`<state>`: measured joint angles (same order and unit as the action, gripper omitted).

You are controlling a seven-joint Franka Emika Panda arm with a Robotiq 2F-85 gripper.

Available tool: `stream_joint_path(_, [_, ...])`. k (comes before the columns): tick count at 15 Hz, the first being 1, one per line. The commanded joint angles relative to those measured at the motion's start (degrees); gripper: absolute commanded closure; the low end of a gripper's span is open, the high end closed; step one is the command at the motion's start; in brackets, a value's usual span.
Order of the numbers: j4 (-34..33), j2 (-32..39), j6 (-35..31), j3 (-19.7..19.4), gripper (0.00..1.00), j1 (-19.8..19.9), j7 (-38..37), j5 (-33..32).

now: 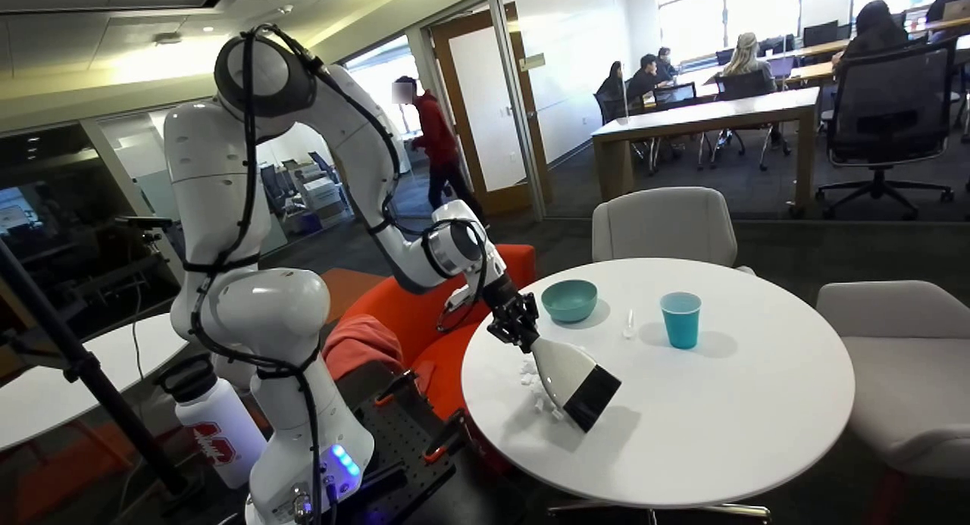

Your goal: Sweep the litter on the table slightly to the edge

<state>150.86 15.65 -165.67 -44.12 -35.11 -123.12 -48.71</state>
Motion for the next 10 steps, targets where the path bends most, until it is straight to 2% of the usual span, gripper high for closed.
stream_joint_path(1, [0.3,4.2,-7.6,-1.3,0.86,-0.6,-5.8,-1.7])
stream_joint_path(6, [0.3,9.3,-12.6,-1.9,0.86,-1.3,-8.9,-0.8])
stream_joint_path(10, [0.6,11.3,-14.9,0.5,0.86,-0.4,-9.5,0.9])
